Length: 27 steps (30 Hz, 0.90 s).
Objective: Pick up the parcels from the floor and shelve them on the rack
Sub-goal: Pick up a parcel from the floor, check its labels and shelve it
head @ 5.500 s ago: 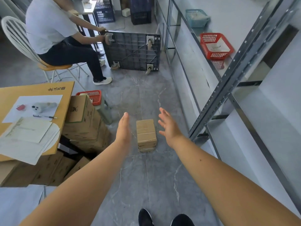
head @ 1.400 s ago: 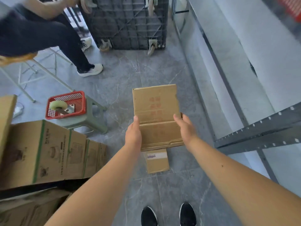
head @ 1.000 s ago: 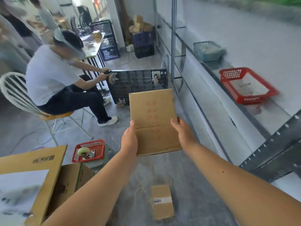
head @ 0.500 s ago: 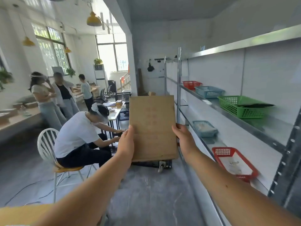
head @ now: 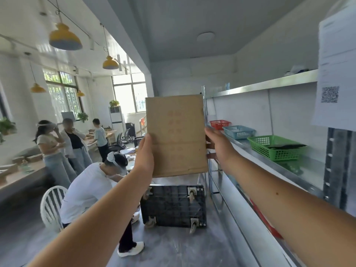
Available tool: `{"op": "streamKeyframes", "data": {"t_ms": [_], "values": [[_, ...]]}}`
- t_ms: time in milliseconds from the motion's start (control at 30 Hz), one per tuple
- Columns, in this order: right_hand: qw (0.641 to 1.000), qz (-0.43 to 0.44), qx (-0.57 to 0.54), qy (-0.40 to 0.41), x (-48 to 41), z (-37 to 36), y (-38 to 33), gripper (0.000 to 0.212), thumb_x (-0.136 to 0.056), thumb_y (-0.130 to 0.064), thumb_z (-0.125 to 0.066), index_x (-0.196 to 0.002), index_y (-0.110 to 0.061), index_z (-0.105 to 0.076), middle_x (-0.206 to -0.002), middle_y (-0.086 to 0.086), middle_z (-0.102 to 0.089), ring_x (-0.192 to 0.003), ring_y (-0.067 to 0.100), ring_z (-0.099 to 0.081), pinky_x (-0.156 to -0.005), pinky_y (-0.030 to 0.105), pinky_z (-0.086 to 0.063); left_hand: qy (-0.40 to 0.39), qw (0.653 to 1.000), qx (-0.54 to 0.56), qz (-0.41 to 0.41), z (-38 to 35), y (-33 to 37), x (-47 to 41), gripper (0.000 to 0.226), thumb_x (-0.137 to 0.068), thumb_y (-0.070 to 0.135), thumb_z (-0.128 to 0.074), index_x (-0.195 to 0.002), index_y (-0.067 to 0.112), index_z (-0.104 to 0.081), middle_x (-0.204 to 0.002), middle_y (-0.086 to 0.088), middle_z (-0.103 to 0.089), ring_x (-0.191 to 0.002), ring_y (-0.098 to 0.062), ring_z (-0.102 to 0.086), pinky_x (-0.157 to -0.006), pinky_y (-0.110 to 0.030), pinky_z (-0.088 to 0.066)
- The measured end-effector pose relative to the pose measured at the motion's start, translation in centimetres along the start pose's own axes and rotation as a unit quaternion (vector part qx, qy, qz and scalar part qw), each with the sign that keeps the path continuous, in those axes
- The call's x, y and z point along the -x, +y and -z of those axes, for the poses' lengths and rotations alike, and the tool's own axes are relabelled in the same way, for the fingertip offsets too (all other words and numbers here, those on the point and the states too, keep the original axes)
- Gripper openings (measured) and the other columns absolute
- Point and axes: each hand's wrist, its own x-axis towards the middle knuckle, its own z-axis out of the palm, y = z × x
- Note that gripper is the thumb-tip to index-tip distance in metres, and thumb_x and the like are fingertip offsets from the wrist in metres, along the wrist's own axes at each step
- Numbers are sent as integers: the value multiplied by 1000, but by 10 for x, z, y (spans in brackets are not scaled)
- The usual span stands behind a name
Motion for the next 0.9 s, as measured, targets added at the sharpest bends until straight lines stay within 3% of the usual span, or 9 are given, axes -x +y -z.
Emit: {"op": "streamKeyframes", "data": {"t_ms": [100,200,267,333,400,533,667,733,900], "values": [[1000,5,3,-4,-4,3,-12,34,-107,-51,-50,-118,-26,-71,-132,8,-74,-124,33,-67,-109,55,-52,8,1000,9,8,0,9,1,75,-90,84,-42,-154,44,-40,-138,6,-51,-126,-24,-47,-121,-58,-34],[1000,-13,-13,-12,-6,5,-19,39,-102,-59,-52,-105,-27,-75,-103,-4,-82,-90,24,-75,-72,40,-64,36,998,39,23,0,18,5,62,-88,86,-48,-140,53,-35,-117,6,-51,-117,-22,-46,-112,-51,-36],[999,-27,-22,-16,-7,7,-21,47,-104,-60,-49,-89,-29,-81,-89,-8,-82,-72,18,-75,-58,33,-62,10,997,58,41,2,24,7,56,-90,86,-45,-121,41,-59,-112,9,-57,-108,-21,-55,-105,-51,-42],[999,-37,-26,-18,-8,7,-24,55,-105,-61,-47,-74,-34,-83,-87,-9,-82,-68,15,-76,-57,33,-63,-22,996,77,35,4,28,8,57,-93,85,-42,-102,37,-71,-107,10,-69,-98,-16,-65,-92,-45,-48],[998,-47,-34,-15,-11,8,-29,58,-105,-62,-48,-70,-30,-82,-89,-4,-82,-72,20,-74,-61,35,-65,-35,996,86,14,7,29,6,58,-97,81,-38,-112,37,-72,-111,7,-74,-100,-16,-68,-88,-42,-48],[998,-52,-44,-3,-17,9,-32,55,-103,-63,-51,-79,-20,-75,-86,0,-83,-72,26,-75,-66,38,-64,-38,993,115,16,10,35,3,59,-101,77,-37,-107,28,-69,-109,5,-76,-98,-17,-69,-76,-37,-51],[998,-55,-42,2,-23,9,-26,54,-105,-62,-47,-88,-19,-73,-80,-2,-82,-71,24,-77,-62,35,-64,-49,993,104,15,10,35,7,50,-99,76,-45,-111,36,-72,-116,7,-76,-107,-15,-69,-88,-40,-52],[998,-56,-40,5,-25,9,-23,52,-106,-63,-44,-96,-20,-72,-81,-4,-82,-71,21,-78,-63,36,-64,-50,995,87,13,10,35,11,43,-98,72,-54,-109,37,-77,-112,6,-80,-108,-16,-71,-85,-40,-53],[997,-48,-51,19,-25,6,-18,51,-108,-61,-41,-121,-22,-70,-105,5,-79,-92,27,-75,-87,47,-61,-64,995,70,16,15,32,11,29,-104,50,-56,-108,31,-78,-120,2,-80,-112,-18,-71,-93,-40,-55]]}}
